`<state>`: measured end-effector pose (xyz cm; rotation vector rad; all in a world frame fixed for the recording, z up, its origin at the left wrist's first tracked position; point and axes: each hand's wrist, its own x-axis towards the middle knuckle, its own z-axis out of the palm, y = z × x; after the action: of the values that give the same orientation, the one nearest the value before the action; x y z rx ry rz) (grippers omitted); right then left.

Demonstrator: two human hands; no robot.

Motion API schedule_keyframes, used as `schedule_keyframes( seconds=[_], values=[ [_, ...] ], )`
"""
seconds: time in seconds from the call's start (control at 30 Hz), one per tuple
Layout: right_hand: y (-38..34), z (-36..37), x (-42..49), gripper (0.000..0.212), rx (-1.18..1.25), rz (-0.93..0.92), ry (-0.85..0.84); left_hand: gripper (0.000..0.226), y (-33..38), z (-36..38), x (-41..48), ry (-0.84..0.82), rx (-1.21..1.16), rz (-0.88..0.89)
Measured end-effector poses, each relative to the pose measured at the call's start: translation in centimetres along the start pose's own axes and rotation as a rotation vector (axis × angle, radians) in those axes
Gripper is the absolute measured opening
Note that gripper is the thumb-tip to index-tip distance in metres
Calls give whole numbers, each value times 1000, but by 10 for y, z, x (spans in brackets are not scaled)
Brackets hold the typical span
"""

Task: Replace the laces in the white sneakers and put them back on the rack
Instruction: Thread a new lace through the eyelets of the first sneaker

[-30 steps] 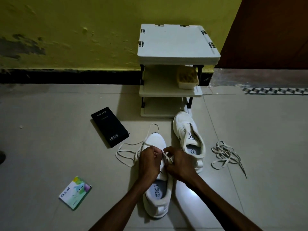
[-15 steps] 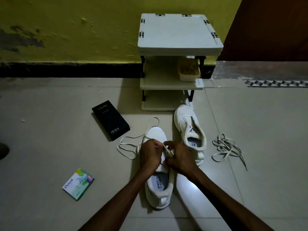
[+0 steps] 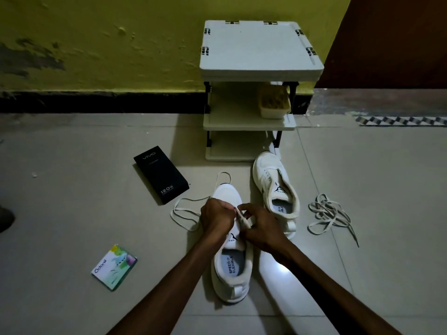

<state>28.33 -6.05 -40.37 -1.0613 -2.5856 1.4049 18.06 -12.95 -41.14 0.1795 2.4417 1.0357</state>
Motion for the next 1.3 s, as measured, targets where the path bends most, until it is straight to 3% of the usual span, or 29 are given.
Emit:
schedule_keyframes(
  seconds=[0.1,0.17,0.47,0.6,0.8,0.93,1.13,1.3],
  values=[
    [1,1,0,61,3,-8,8,35,4,1,-3,29,-25,-11],
    [3,1,0,60,-15,-21,13,41,5,2,-5,59,-30,-16],
    [3,3,2,59,-90,-51,22,40,-13,13,-5,120,15,274],
    [3,2,0,52,-53,-53,37,40,-14,9,-1,65,6,300],
    [3,3,2,63,-133,-86,18,45,-17,8,7,22,-97,278],
    [7,10,1,42,-163,-113,127,41,-20,8,3,28,-164,330],
    [8,8,-5,53,-86,-130,148,41,-24,10,3,55,-192,339],
    [5,3,-5,39,-184,-147,125,46,-24,12,-1,85,-167,384]
  ],
)
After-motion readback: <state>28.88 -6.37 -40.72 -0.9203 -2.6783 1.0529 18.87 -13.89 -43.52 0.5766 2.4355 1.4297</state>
